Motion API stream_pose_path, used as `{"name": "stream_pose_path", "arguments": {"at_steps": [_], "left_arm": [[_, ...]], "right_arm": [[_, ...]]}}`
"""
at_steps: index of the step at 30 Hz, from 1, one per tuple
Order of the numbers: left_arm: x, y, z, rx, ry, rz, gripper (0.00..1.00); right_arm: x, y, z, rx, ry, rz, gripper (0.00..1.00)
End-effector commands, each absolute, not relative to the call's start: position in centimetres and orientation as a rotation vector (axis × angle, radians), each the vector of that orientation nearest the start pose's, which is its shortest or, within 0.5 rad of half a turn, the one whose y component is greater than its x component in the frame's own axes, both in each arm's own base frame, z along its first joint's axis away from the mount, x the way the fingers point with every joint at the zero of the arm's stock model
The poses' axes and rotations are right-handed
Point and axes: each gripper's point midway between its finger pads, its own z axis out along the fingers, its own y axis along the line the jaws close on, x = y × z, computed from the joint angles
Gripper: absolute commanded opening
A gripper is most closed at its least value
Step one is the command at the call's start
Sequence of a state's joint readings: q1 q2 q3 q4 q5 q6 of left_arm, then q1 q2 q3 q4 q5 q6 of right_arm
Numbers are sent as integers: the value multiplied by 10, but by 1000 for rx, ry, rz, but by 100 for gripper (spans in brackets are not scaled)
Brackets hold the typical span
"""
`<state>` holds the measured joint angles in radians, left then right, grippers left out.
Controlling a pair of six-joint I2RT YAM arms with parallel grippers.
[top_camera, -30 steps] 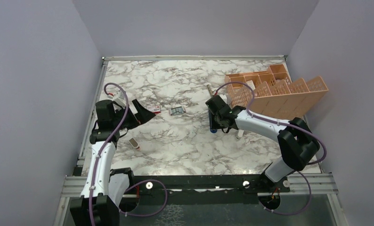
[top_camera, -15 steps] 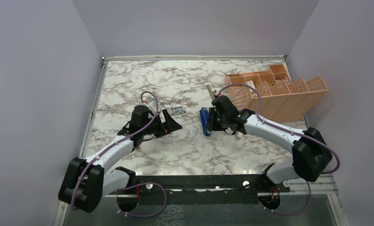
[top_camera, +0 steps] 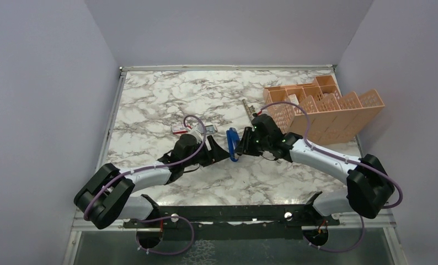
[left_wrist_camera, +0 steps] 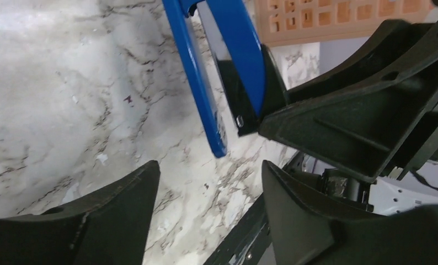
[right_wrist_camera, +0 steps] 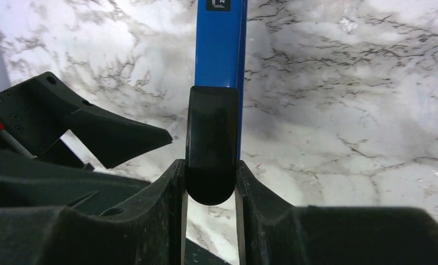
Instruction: Load the staples into the stapler
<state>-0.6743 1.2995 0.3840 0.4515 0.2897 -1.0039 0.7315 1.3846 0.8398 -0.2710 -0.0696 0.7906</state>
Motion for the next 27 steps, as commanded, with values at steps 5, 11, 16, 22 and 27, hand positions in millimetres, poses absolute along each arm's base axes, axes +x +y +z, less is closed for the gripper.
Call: {"name": "stream_pose_path", "arguments": {"at_steps": [5, 11, 16, 22, 27], "left_arm": [[229, -295, 106, -179, 2188, -1320, 49], [229, -301, 107, -139, 2191, -1328, 39], [227, -303, 102, -121, 2208, -1319, 30], [227, -299, 92, -48, 2207, -1254, 0], [221, -291, 81, 47, 2209, -1192, 0]], "right_arm": [[242, 306, 153, 57, 2372, 1081, 10], [242, 311, 157, 51, 2369, 1113, 10], [241, 314, 158, 36, 2373, 1125, 10], [240, 313, 163, 3, 2365, 1120, 9], [246, 294, 181, -41, 2336, 1005, 8]]}}
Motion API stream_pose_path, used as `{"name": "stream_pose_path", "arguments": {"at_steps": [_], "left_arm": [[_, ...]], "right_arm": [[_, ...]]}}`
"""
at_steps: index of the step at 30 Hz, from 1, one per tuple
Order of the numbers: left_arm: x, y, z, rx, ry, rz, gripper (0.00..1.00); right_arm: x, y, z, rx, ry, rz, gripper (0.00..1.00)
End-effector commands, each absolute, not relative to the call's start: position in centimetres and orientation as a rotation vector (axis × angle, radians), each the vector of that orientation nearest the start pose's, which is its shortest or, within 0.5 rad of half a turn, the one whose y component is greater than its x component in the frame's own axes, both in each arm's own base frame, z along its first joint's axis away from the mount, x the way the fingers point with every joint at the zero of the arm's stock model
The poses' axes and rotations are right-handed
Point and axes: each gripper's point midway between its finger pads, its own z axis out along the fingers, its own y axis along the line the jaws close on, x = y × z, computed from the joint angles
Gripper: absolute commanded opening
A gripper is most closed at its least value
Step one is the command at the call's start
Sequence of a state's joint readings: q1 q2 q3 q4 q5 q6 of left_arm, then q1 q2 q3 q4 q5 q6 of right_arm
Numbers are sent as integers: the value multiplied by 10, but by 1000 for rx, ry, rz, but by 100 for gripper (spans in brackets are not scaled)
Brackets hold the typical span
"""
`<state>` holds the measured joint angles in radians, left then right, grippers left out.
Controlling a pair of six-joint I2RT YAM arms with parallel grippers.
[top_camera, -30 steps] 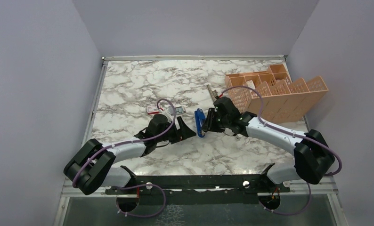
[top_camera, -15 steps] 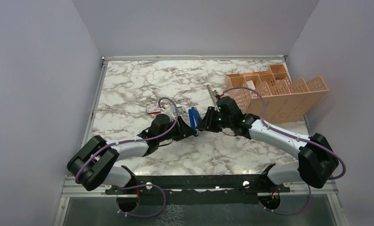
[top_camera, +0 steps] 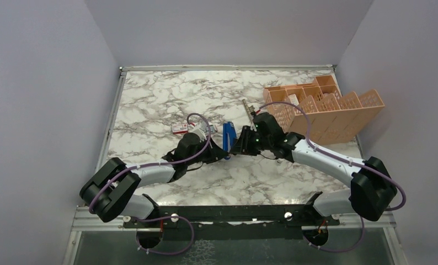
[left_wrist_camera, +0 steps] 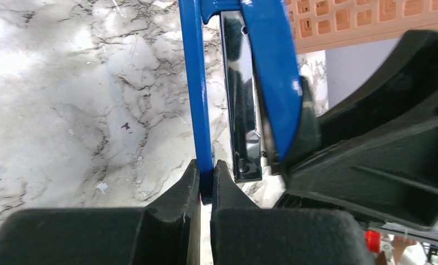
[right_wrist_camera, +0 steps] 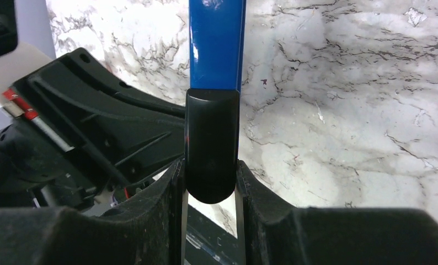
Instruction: Load the staples into the stapler
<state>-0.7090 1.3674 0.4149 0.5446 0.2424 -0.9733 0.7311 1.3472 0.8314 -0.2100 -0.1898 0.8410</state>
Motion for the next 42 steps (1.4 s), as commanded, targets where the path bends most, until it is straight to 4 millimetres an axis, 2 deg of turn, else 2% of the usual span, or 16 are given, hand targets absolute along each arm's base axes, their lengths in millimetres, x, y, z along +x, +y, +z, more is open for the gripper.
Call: {"name": "stream_pose_path", "arguments": {"at_steps": [1, 11, 19, 27, 33, 36, 38, 42], "left_arm": [[220, -289, 79, 67, 2210, -1186, 0], [201, -286, 76, 183, 2215, -1210, 0], [192, -284, 78, 267, 2192, -1226, 0], [184, -285, 92, 370, 2119, -1257, 0], [176, -284, 99, 457, 2062, -1267, 0], [173, -281, 107, 501, 2006, -1256, 0], [173, -279, 112, 513, 1972, -1249, 0], [173, -277, 118, 526, 1938, -1241, 0]], "right_arm": [[247, 289, 183, -49, 2335, 983, 8], [266, 255, 201, -73, 2321, 865, 8], [295, 232, 217, -14, 2250, 698, 9], [325, 232, 226, 33, 2175, 631, 10], [347, 230, 243, 0, 2121, 597, 19], [357, 230, 245, -12, 2127, 604, 20], [362, 229, 247, -13, 2127, 612, 20], [363, 241, 246, -62, 2145, 679, 20]]}}
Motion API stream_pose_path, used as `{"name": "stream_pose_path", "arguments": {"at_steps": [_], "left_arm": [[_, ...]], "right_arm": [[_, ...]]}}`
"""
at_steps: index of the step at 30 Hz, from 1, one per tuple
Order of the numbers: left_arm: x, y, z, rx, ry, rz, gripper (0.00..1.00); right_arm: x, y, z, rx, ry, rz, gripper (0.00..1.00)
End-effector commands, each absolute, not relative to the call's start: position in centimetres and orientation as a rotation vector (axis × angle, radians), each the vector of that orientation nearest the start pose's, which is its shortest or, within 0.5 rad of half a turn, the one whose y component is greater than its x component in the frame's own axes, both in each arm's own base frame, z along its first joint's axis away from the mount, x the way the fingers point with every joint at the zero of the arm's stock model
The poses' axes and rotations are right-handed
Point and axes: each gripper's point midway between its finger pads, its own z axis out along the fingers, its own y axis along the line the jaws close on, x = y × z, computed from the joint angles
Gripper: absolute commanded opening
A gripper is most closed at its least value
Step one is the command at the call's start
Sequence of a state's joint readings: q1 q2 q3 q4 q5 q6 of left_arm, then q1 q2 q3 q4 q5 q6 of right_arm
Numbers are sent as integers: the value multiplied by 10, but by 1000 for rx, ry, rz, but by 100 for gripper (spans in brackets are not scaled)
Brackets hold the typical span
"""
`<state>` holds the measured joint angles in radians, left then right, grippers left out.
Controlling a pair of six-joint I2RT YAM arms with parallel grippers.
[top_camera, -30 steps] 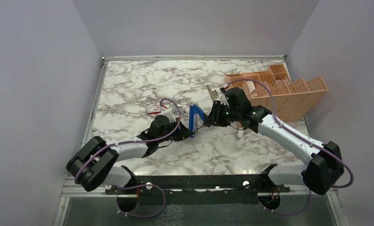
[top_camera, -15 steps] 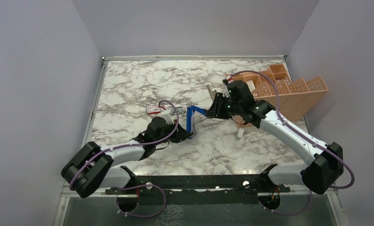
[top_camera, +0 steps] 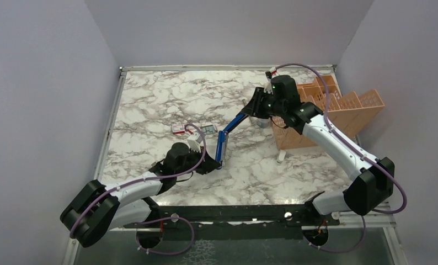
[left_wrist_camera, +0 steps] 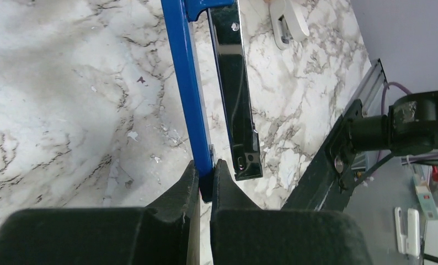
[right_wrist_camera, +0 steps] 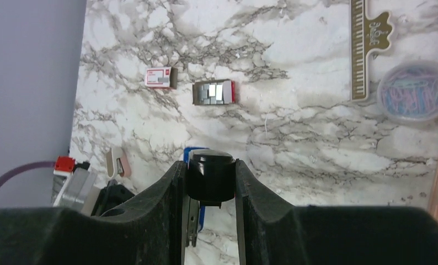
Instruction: Load the staples into the stapler
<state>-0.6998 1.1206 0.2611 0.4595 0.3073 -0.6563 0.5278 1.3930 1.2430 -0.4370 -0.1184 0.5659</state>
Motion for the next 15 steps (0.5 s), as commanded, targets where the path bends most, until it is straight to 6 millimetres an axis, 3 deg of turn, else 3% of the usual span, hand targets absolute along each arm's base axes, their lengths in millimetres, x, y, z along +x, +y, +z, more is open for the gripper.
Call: {"name": "stream_pose_path", "arguments": {"at_steps": [1, 9, 15], "left_arm": [[172, -278, 119, 530, 1936, -1247, 0], [175, -287, 123, 524, 1960, -1285, 0], [181, -295, 135, 444, 1974, -1337, 0]], "right_arm": [[363, 243, 245, -71, 2151, 689, 20], [357, 252, 224, -131, 2211, 723, 22], [353, 252, 193, -99, 2281, 719, 30]]}}
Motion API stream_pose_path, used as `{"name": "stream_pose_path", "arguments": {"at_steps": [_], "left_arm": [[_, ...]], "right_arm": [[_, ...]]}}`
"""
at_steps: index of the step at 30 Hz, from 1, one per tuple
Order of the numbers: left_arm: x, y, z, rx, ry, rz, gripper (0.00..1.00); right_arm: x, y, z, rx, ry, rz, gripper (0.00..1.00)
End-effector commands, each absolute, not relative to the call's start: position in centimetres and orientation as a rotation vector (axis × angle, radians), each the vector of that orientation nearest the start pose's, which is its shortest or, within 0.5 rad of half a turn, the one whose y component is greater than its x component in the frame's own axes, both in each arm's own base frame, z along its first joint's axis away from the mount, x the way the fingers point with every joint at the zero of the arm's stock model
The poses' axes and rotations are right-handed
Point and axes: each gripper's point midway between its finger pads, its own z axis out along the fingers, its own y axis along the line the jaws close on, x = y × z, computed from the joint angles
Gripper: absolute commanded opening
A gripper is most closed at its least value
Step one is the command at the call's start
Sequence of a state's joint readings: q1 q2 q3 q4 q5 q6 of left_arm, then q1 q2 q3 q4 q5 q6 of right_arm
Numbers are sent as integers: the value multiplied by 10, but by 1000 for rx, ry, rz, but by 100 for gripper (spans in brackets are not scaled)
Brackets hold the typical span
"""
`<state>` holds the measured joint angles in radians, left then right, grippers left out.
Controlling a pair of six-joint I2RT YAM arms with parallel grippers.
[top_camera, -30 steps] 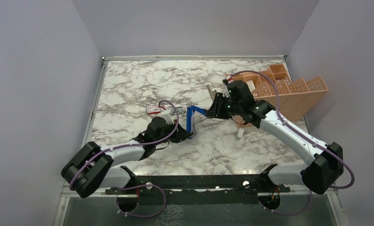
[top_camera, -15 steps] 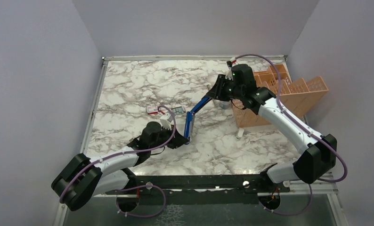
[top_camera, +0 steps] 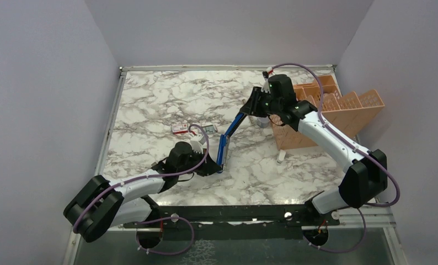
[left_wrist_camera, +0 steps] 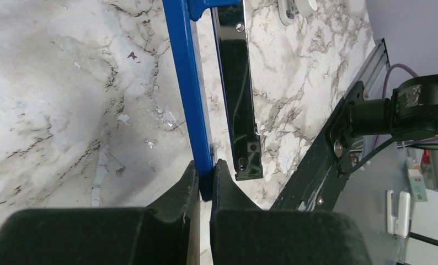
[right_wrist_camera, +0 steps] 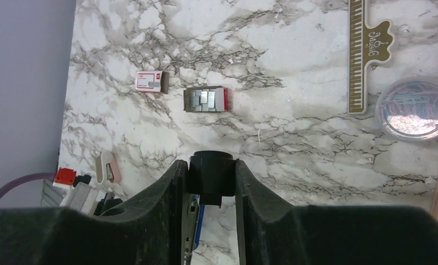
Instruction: Load the staples into the stapler
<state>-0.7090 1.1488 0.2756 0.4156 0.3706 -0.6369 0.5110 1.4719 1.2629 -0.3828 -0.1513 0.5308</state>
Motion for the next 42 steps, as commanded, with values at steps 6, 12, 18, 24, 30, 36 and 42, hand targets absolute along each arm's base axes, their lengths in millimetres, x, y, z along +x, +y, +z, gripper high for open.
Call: {"name": "stream_pose_path", "arguments": {"at_steps": [6, 12, 18, 24, 30, 36, 42], "left_arm": [[184, -300, 133, 391, 2012, -1366, 0], [187, -306, 124, 388, 2042, -1385, 0], [189, -311, 122, 388, 2050, -1406, 0], [191, -315, 120, 364, 2062, -1428, 0], [193, -318, 114, 318, 2096, -1446, 0], [194, -321, 111, 283, 2115, -1465, 0], [194, -321, 103, 278, 2135, -1463, 0]], "right_arm": [[348, 257, 167, -86, 2306, 771, 37], [343, 265, 146, -83, 2319, 832, 43], [343, 266, 126, -55, 2351, 837, 47], [339, 271, 116, -15, 2365, 894, 49], [335, 274, 109, 6, 2379, 930, 51], [334, 277, 105, 24, 2381, 956, 52], [337, 279, 106, 34, 2363, 974, 52]]}}
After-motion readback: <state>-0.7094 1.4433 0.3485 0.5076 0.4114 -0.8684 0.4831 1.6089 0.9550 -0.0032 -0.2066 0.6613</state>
